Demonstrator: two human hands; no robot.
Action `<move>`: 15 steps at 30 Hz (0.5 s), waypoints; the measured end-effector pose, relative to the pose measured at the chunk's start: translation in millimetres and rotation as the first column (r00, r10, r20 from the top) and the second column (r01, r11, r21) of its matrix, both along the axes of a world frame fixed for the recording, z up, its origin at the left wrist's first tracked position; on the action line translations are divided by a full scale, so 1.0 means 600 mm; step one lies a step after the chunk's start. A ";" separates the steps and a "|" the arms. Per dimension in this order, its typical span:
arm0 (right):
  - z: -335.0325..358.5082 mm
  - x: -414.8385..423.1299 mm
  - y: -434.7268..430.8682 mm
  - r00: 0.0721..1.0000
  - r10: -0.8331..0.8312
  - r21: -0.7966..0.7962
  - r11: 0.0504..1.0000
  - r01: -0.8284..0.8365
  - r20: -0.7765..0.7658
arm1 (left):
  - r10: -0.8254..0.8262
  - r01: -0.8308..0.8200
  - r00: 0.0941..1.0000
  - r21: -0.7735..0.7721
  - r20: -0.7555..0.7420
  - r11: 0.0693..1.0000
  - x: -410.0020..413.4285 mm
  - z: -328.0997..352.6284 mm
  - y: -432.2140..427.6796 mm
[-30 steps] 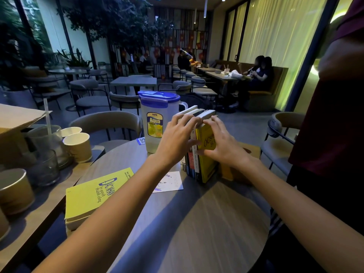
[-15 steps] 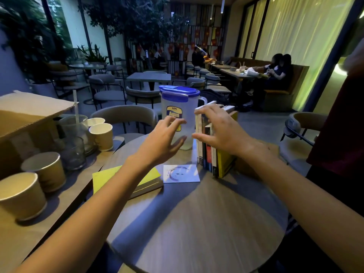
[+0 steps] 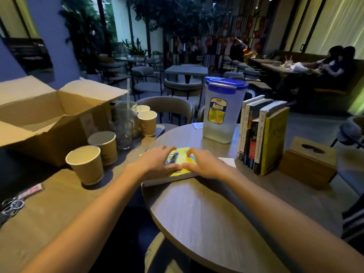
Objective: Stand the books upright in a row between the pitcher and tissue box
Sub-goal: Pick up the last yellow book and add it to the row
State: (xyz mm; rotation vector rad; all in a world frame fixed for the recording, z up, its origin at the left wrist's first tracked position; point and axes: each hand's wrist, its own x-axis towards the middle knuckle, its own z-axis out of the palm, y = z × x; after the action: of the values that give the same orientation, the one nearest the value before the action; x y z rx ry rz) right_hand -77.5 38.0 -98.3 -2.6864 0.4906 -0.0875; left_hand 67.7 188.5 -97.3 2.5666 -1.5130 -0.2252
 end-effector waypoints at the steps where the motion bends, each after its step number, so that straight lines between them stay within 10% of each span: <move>1: -0.003 0.001 0.002 1.000 -0.007 0.011 1.000 0.007 0.003 | 0.001 -0.001 1.000 -0.018 0.003 1.000 0.002 -0.005 0.000; 15: -0.012 0.003 0.002 0.996 -0.033 0.221 0.975 0.015 0.077 | 0.321 -0.318 0.911 0.055 -0.258 0.947 0.025 -0.005 -0.024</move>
State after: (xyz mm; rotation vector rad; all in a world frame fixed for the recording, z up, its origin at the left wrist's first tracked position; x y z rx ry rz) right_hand -75.8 39.4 -105.5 -2.4497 0.4781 -0.1393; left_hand 82.7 174.4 -100.1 2.6159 -0.9855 -0.5113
